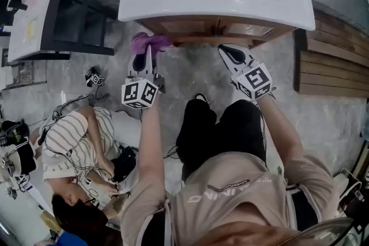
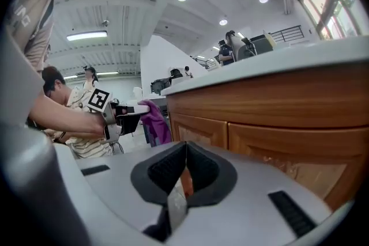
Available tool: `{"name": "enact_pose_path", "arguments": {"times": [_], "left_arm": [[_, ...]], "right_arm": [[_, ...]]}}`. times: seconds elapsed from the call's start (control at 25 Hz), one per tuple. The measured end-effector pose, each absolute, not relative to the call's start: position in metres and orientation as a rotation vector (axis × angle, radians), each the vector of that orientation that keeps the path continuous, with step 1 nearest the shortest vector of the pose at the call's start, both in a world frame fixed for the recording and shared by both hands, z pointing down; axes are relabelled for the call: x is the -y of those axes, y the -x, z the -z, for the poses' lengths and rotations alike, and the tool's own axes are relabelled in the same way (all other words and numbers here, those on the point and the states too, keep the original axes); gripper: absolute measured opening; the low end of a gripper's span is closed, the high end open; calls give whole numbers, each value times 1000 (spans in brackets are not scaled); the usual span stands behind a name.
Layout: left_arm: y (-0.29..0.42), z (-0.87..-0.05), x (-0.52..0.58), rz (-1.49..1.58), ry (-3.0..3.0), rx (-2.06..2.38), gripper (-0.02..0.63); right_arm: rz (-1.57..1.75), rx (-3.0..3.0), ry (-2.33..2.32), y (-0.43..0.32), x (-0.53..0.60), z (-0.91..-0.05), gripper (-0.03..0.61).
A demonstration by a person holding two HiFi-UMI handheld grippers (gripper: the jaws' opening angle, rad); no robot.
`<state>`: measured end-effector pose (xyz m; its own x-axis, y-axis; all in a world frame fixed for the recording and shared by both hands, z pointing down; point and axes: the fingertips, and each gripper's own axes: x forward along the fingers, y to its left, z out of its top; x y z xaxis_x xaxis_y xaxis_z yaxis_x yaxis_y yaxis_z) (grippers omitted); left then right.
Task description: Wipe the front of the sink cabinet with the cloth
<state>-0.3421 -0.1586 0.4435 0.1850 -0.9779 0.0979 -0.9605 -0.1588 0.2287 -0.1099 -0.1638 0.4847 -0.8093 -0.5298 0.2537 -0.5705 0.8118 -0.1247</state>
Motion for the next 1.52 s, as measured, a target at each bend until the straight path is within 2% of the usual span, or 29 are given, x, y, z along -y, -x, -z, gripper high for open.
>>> {"name": "enact_pose_path", "arguments": {"times": [0.44,0.72,1.2,1.52], "left_arm": [[356,-511,184,77,-2320,1917,67],[366,-507,191,82,-2410,1980,67],[373,-492,218,48,-2399,2023,67],[351,-488,232,-38,-2398,2111,67]], "right_arm": [[-179,2939,-722,149,169,-583,14],[-95,3050,-625,165,166,-600,13],[-37,3032,-672,123,151,-592,13],[-61,3025,-797,84,157,-598,13]]}}
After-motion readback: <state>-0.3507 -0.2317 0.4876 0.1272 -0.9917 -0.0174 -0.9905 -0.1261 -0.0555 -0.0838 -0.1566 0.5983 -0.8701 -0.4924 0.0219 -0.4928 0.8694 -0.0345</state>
